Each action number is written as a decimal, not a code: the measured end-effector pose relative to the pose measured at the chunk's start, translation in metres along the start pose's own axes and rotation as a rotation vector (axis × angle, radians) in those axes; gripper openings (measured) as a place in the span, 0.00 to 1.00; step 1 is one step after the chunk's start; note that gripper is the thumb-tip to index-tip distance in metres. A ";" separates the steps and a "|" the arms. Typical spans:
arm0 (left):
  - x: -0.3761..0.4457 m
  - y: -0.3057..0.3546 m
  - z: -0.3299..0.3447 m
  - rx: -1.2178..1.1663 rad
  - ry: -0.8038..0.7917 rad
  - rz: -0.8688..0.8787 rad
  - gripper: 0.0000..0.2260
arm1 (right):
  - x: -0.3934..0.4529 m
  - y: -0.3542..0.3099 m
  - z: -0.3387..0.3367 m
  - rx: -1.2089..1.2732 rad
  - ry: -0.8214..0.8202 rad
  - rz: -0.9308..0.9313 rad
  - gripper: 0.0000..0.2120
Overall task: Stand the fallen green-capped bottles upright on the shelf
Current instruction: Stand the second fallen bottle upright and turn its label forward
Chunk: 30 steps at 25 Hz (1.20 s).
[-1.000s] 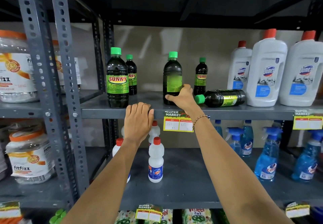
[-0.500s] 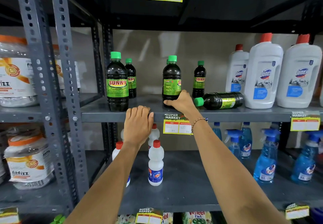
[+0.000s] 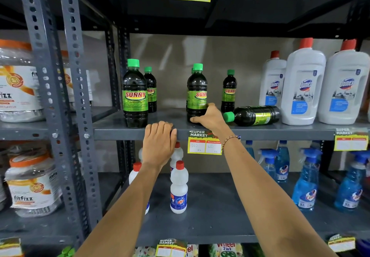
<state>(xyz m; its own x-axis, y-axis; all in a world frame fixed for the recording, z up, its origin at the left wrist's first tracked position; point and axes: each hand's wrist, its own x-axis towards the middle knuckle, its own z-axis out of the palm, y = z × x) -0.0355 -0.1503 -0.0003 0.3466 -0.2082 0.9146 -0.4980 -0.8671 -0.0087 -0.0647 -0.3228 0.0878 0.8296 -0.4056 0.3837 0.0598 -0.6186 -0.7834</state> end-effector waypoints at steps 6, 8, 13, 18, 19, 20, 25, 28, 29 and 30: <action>0.000 0.000 0.001 -0.003 -0.008 0.002 0.16 | -0.001 -0.003 0.000 0.022 -0.012 -0.002 0.34; 0.000 -0.001 0.001 -0.009 -0.018 -0.001 0.16 | -0.003 -0.002 -0.002 0.043 -0.005 -0.008 0.33; -0.001 -0.001 0.002 -0.015 -0.001 0.008 0.17 | -0.007 -0.002 -0.001 0.051 0.053 -0.044 0.34; -0.001 0.000 0.002 -0.017 -0.004 0.014 0.16 | -0.007 -0.004 -0.003 0.039 -0.028 -0.013 0.33; -0.001 -0.001 0.002 -0.020 -0.005 0.015 0.16 | -0.008 -0.005 -0.004 0.030 -0.018 -0.011 0.34; -0.001 -0.002 0.003 -0.020 -0.006 0.016 0.16 | -0.009 -0.004 -0.004 0.021 -0.002 -0.012 0.34; 0.012 0.013 -0.012 -0.012 -0.028 -0.063 0.16 | -0.007 -0.004 -0.009 0.085 -0.067 0.020 0.38; 0.052 0.021 -0.021 -0.091 -0.231 -0.171 0.15 | 0.001 0.001 -0.010 0.195 -0.097 0.057 0.31; 0.069 0.020 -0.018 -0.222 -0.355 -0.211 0.16 | 0.004 0.002 -0.009 0.214 -0.093 0.058 0.26; 0.083 0.019 -0.016 -0.388 -0.517 -0.250 0.20 | 0.006 0.004 -0.008 0.225 -0.086 0.049 0.22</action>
<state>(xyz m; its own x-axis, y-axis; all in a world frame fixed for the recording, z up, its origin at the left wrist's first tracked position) -0.0290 -0.1768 0.0823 0.7743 -0.2959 0.5594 -0.5690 -0.7125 0.4106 -0.0646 -0.3330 0.0911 0.8781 -0.3670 0.3071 0.1323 -0.4304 -0.8929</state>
